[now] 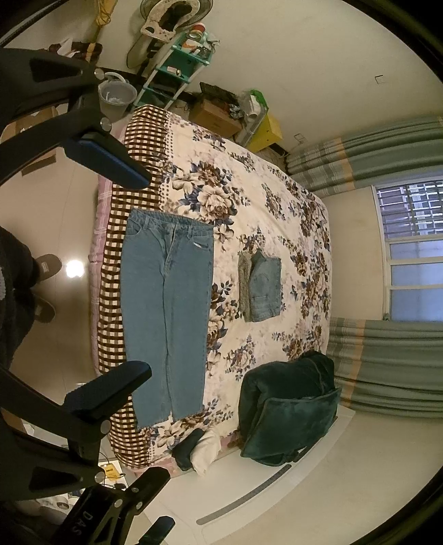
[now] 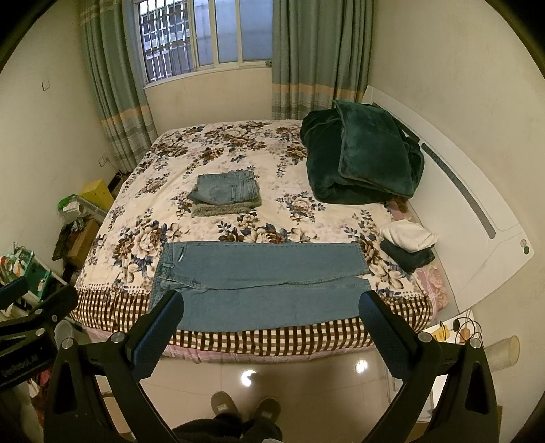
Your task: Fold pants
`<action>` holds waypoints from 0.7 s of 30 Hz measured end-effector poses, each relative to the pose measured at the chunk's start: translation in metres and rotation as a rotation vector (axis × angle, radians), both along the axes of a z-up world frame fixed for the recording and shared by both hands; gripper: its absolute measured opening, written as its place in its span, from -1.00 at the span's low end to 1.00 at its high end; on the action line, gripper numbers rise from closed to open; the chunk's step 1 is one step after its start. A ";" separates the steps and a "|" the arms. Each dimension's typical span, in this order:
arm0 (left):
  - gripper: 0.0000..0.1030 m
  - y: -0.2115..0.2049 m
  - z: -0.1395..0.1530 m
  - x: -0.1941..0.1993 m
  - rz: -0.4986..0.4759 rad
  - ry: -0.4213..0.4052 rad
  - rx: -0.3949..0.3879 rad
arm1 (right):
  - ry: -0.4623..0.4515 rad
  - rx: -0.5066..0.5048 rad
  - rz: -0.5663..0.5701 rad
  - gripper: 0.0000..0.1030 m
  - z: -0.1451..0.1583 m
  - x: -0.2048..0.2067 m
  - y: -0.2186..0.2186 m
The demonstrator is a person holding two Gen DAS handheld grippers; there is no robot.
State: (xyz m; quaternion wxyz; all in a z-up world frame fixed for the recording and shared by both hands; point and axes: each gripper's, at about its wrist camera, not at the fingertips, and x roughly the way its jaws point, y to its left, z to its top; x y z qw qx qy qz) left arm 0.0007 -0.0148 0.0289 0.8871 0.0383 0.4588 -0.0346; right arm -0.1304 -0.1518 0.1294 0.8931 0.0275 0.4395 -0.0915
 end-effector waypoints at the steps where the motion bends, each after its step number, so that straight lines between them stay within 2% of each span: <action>1: 1.00 0.001 0.000 0.000 -0.001 0.002 -0.001 | 0.000 0.001 0.000 1.00 0.000 0.000 0.000; 21: 1.00 -0.002 0.003 0.000 0.001 -0.001 -0.002 | 0.002 0.002 0.001 1.00 -0.001 -0.002 -0.001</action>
